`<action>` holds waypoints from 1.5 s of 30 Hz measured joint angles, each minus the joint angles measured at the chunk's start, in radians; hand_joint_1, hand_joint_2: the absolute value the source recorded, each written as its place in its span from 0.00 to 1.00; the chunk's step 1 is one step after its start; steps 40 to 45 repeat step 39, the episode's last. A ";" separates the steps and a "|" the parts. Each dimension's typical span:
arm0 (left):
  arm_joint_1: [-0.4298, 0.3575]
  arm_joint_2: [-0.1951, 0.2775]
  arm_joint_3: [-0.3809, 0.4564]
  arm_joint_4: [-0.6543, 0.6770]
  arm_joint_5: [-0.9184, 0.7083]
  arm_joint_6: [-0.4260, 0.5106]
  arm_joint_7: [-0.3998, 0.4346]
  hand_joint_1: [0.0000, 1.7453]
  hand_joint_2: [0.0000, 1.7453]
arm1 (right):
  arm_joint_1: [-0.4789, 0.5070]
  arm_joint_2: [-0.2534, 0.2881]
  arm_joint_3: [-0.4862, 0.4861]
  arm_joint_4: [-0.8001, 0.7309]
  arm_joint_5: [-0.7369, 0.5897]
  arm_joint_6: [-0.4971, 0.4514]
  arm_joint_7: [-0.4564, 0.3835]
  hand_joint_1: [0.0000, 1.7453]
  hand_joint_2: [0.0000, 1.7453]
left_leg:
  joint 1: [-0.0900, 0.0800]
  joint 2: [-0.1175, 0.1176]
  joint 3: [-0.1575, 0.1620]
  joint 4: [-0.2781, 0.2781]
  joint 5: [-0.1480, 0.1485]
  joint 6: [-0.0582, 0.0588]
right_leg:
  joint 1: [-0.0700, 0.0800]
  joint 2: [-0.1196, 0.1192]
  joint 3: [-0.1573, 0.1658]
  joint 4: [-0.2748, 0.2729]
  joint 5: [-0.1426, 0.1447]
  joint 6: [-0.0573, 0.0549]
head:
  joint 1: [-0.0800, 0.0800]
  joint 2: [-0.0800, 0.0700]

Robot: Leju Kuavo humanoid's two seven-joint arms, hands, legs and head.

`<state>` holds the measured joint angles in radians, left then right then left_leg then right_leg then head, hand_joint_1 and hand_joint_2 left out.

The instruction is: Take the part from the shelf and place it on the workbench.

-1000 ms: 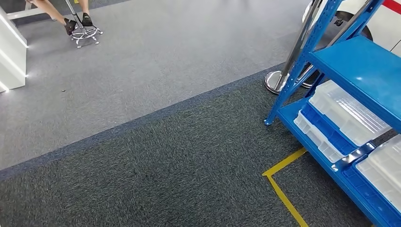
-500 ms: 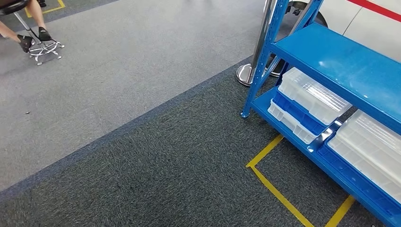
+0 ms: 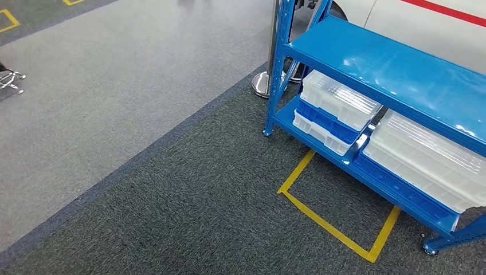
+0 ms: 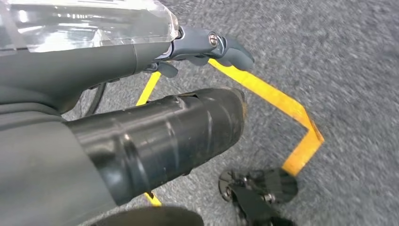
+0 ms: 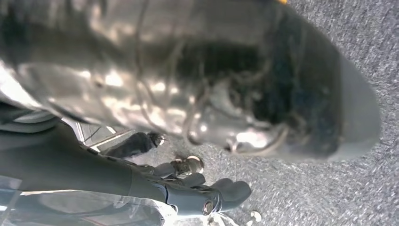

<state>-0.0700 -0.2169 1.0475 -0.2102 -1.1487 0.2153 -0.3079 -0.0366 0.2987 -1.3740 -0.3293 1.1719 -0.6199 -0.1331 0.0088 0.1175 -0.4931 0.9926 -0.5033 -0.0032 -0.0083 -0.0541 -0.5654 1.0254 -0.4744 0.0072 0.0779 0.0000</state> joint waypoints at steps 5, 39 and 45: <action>0.001 0.000 0.000 0.000 -0.001 -0.009 -0.003 0.00 0.00 | -0.003 -0.004 0.010 0.013 0.009 0.034 -0.004 0.00 0.00 | 0.010 -0.101 -0.077 0.187 -0.111 -0.018 | -0.005 0.053 0.005 -0.009 0.006 -0.028 | -0.001 0.000; 0.008 0.003 0.001 0.000 -0.001 -0.024 -0.020 0.00 0.00 | -0.004 -0.024 0.043 0.046 0.055 0.113 -0.014 0.00 0.00 | 0.011 -0.108 -0.146 0.305 -0.129 -0.022 | -0.002 0.100 0.003 -0.003 0.001 -0.033 | 0.005 0.000; 0.008 0.003 0.001 0.000 -0.001 -0.024 -0.020 0.00 0.00 | -0.004 -0.024 0.043 0.046 0.055 0.113 -0.014 0.00 0.00 | 0.011 -0.108 -0.146 0.305 -0.129 -0.022 | -0.002 0.100 0.003 -0.003 0.001 -0.033 | 0.005 0.000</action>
